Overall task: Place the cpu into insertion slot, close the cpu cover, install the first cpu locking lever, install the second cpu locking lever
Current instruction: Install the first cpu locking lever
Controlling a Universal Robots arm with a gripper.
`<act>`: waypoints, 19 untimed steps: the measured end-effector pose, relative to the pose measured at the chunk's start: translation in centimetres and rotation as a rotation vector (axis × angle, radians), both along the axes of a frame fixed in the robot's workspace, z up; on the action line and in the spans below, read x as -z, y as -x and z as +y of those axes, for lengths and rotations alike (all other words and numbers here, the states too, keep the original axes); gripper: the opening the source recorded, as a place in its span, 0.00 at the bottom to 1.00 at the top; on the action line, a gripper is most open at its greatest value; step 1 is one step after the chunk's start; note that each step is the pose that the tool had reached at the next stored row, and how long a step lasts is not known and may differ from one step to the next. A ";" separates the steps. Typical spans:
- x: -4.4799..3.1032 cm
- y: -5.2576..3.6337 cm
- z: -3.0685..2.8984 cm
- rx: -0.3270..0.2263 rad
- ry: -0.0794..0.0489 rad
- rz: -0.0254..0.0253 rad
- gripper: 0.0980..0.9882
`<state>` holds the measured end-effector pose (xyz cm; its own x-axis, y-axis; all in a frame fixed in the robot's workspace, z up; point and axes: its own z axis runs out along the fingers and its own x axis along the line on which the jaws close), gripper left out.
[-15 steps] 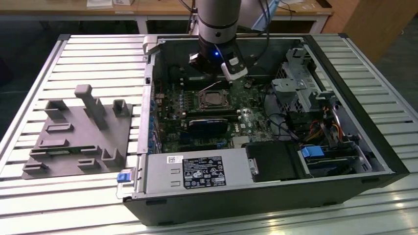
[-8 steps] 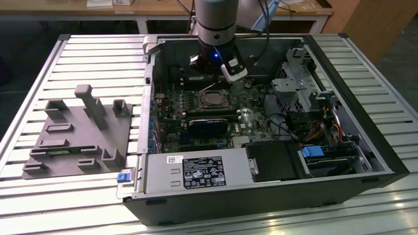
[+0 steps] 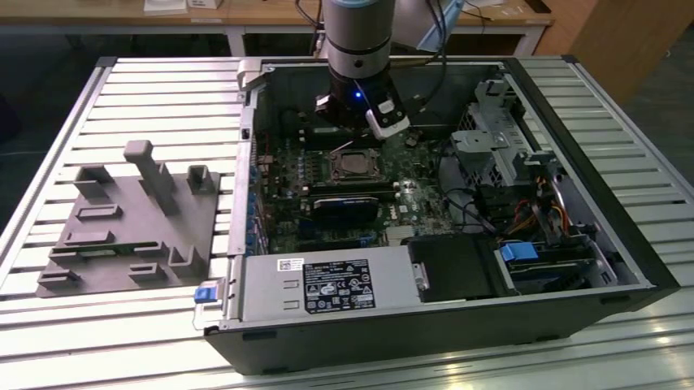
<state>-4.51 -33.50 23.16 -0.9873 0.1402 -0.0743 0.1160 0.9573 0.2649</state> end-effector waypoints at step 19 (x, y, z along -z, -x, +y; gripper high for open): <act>1.30 0.28 1.19 0.012 0.005 -0.0346 0.00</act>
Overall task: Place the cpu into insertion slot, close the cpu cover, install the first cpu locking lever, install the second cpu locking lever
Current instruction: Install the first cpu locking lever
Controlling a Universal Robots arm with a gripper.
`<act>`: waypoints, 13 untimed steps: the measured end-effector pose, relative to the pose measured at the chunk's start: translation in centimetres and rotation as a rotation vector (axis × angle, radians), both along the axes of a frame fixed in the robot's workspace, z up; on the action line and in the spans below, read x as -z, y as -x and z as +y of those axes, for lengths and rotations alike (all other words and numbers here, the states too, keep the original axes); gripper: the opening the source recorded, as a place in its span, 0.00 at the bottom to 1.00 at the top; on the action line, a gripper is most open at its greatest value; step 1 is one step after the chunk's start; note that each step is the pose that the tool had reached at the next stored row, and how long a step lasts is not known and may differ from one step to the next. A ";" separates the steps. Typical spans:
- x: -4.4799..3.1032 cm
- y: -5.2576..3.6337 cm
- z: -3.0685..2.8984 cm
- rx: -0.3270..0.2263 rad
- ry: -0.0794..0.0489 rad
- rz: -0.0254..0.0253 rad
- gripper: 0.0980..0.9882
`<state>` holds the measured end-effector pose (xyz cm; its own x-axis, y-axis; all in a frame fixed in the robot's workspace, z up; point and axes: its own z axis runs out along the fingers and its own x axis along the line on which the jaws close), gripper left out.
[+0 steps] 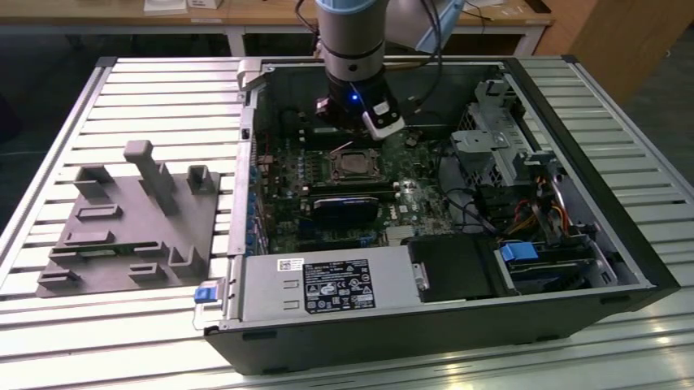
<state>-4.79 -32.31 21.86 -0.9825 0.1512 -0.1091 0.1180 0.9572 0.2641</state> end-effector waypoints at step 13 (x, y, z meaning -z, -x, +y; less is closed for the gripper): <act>0.66 0.51 1.21 0.001 0.056 -0.0185 0.00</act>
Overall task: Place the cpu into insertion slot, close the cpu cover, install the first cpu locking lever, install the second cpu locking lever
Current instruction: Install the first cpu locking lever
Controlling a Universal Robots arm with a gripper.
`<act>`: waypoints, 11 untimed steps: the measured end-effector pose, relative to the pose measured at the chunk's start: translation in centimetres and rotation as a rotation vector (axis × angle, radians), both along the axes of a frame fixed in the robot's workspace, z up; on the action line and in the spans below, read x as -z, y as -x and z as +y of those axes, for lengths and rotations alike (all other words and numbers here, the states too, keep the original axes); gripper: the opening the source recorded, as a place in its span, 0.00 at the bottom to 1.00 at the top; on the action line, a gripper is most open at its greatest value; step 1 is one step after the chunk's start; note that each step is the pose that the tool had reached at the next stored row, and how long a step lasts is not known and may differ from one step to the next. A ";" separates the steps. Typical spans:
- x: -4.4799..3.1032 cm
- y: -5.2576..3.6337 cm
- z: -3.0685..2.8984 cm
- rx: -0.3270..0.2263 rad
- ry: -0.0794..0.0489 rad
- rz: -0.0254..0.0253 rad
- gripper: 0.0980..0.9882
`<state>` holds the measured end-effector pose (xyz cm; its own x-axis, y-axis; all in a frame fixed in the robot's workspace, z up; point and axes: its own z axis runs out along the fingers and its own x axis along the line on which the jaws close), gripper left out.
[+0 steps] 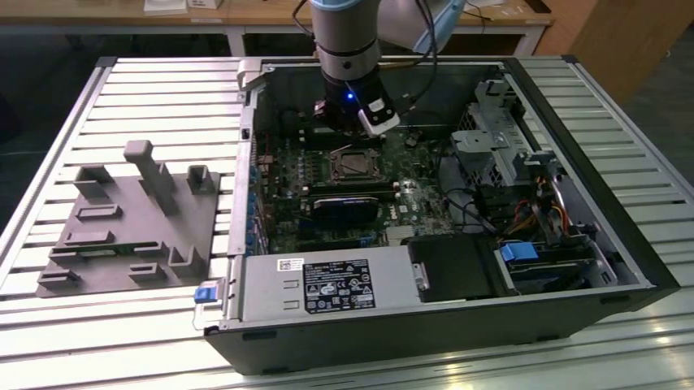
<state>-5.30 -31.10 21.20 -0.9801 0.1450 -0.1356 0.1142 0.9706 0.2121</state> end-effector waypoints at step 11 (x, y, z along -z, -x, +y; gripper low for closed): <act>0.51 0.56 0.49 0.011 0.009 -0.0385 0.00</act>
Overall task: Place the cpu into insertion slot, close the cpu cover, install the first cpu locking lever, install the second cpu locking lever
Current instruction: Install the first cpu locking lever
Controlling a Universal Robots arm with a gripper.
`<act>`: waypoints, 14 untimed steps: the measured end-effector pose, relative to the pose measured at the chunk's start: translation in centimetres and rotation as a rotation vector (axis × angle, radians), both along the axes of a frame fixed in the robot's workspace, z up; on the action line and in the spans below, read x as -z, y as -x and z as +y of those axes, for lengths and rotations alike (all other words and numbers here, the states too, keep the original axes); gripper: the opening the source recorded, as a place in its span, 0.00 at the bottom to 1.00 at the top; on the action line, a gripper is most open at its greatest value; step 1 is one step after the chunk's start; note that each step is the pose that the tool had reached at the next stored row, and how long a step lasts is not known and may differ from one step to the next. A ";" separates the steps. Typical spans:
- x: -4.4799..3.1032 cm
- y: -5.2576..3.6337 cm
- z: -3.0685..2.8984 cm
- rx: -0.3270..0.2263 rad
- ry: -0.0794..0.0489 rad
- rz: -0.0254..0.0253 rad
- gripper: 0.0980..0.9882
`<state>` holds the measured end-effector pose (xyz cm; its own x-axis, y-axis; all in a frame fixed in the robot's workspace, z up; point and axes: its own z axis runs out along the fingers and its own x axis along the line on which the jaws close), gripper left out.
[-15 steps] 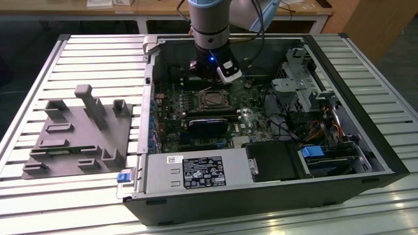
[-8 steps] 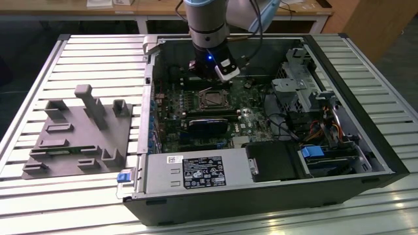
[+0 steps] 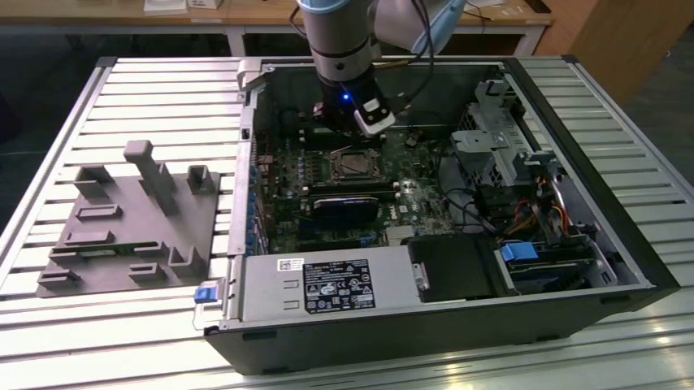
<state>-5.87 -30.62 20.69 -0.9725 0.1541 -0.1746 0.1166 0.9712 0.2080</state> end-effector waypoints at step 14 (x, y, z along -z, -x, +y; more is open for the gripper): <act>0.40 0.34 0.54 0.055 0.003 -0.0009 0.00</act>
<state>-6.21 -30.07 20.29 -0.9625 0.2064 -0.1760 0.1692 0.9640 0.2051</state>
